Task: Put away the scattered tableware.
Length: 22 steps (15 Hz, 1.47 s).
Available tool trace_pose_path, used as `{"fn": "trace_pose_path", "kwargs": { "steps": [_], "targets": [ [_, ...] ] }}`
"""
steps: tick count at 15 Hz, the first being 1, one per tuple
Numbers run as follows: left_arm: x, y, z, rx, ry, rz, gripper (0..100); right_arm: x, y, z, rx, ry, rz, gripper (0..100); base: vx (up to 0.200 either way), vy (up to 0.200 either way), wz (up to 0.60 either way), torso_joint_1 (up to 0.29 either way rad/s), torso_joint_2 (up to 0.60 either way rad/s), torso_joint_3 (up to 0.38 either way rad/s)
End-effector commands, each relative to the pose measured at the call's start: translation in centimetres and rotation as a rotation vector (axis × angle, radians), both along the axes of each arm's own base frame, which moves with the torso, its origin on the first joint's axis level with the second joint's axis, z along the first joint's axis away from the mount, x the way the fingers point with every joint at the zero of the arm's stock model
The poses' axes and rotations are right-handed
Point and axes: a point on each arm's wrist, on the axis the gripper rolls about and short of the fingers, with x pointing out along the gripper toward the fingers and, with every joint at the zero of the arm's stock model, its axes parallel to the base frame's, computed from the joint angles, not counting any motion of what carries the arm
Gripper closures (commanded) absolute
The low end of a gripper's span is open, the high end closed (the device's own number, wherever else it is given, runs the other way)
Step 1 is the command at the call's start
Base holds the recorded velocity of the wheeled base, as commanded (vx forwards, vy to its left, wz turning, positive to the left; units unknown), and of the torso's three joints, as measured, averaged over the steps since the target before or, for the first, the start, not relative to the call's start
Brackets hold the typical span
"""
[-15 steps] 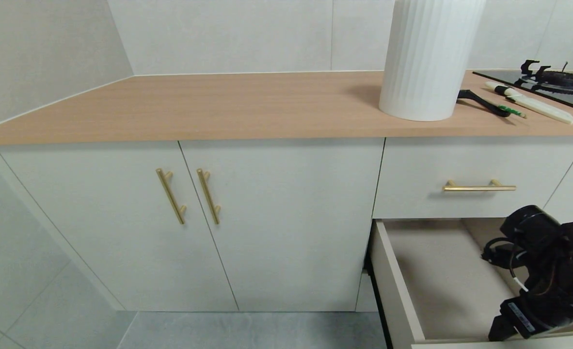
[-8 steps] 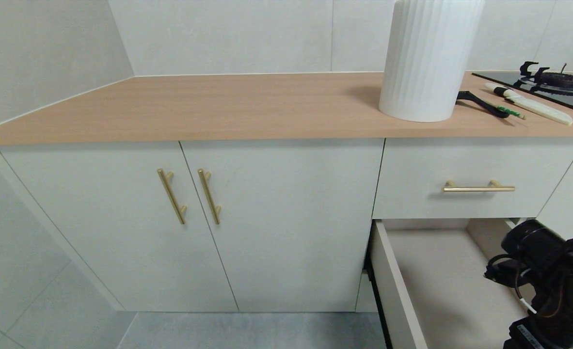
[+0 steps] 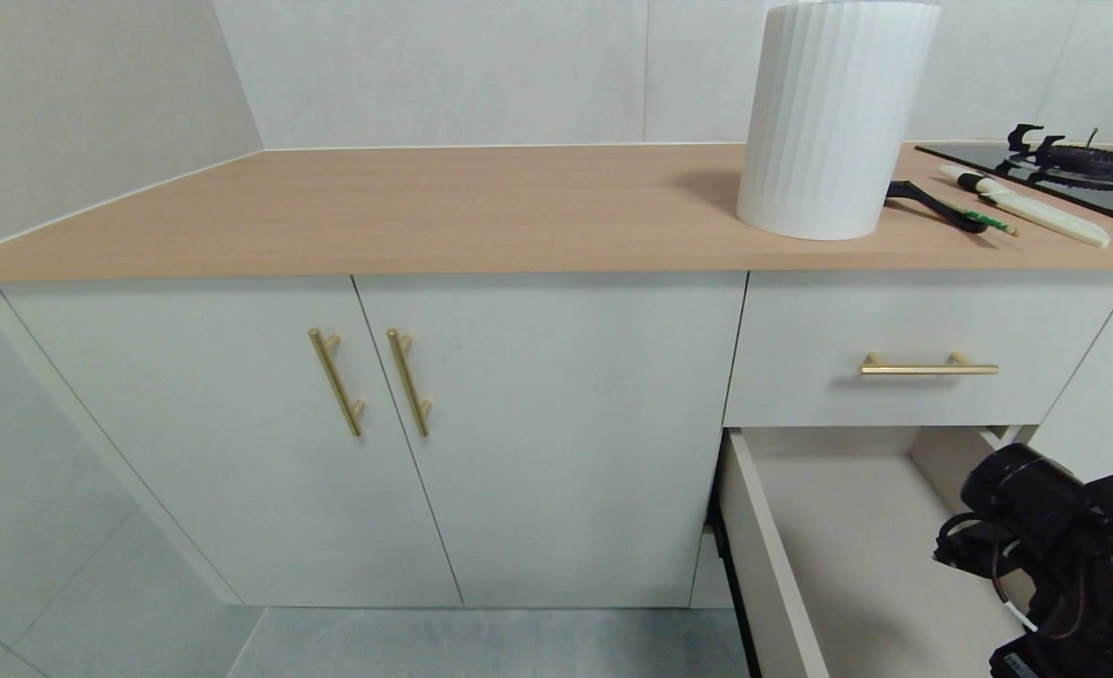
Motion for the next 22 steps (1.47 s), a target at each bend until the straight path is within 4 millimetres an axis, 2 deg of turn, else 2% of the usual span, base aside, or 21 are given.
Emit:
{"fn": "trace_pose_path", "kwargs": {
  "steps": [1, 6, 9, 14, 17, 22],
  "targets": [
    [0.0, 0.0, 0.0, 0.0, 0.001, 0.001, 0, -0.2, -0.1, 1.3, 0.015, -0.066, -0.003, 0, 0.0, 0.0, 0.0, 0.0, 0.0, 0.0],
    [0.0, 0.0, 0.0, 0.0, 0.001, 0.001, 0, -3.3, -1.6, 9.5, 0.131, -0.503, -0.052, 0, 0.0, 0.0, 0.0, 0.0, 0.0, 0.0],
    [0.0, 0.0, 0.0, 0.0, 0.001, 0.001, 0, -5.2, -2.6, 12.7, 0.168, -0.732, -0.083, 0, 0.0, 0.0, 0.0, 0.0, 0.0, 0.0],
    [0.0, 0.0, 0.0, 0.0, 0.001, 0.001, 0, -7.2, -3.0, 14.9, 0.191, -0.898, -0.075, 0, 0.0, 0.0, 0.0, 0.0, 0.0, 0.0],
    [0.0, 0.0, 0.0, 0.0, 0.001, 0.001, 0, -7.9, -3.1, 15.5, 0.202, -0.952, -0.072, 0, 0.0, 0.0, 0.0, 0.0, 0.0, 0.0],
    [0.0, 0.0, 0.0, 0.0, 0.001, 0.001, 0, -8.7, -3.2, 16.0, 0.195, -0.993, -0.038, 0, 0.0, 0.0, 0.0, 0.114, -0.29, -0.236]
  ]
}}
